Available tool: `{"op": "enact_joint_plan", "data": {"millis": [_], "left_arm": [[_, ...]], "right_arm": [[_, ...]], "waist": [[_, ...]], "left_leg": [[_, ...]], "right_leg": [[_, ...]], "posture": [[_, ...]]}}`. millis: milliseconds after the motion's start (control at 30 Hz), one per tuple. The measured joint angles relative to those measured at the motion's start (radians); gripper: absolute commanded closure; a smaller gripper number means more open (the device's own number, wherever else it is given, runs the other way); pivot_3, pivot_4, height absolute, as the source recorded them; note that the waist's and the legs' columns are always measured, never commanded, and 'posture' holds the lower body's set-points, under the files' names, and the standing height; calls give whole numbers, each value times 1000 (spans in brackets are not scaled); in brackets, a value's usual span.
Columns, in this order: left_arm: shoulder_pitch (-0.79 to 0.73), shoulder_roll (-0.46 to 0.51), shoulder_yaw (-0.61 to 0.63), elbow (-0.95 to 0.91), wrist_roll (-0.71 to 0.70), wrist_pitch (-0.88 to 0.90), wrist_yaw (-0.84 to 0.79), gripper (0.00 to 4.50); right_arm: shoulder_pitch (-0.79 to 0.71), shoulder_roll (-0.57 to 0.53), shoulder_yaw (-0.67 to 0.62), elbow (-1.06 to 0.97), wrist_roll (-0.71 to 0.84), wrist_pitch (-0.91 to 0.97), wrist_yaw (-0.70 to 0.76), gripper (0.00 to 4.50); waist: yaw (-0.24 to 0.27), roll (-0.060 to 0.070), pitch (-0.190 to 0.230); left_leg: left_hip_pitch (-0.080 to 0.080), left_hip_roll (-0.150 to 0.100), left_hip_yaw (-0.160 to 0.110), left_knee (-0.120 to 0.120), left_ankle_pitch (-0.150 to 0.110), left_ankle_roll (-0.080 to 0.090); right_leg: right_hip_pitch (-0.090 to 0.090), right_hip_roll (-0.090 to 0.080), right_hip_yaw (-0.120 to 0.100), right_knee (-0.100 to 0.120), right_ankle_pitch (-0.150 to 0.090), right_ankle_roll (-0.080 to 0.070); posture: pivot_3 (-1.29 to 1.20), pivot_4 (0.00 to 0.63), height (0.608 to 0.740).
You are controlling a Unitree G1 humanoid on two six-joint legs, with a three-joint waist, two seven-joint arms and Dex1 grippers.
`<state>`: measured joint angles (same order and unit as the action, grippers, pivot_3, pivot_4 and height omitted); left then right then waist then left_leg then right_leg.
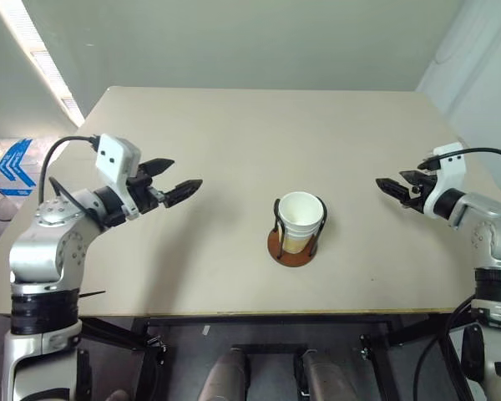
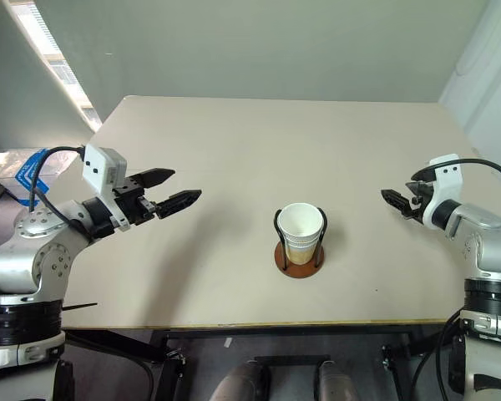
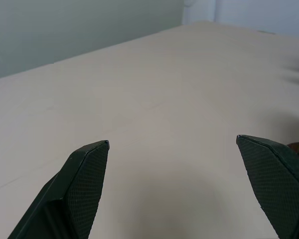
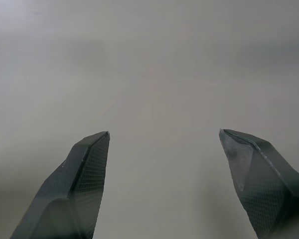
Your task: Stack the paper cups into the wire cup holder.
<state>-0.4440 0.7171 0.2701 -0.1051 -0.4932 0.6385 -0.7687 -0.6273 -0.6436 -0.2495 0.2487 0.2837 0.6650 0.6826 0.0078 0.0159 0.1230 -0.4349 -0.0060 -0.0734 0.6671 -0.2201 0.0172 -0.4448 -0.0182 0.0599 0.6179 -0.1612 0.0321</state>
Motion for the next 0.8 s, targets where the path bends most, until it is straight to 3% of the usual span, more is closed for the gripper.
{"op": "enact_joint_plan", "data": {"millis": [800], "left_arm": [[-36, -11, -15, -7, -2, -15, 36, 0]], "right_arm": [[-48, 0, 29, 111, -7, -120, -1, 785]], "waist": [[0, 0, 0]], "left_leg": [[0, 0, 0, -1, -1, -2]], "right_leg": [[-1, 0, 0, 0, 0, -1]], "posture": [[0, 150, 740]]}}
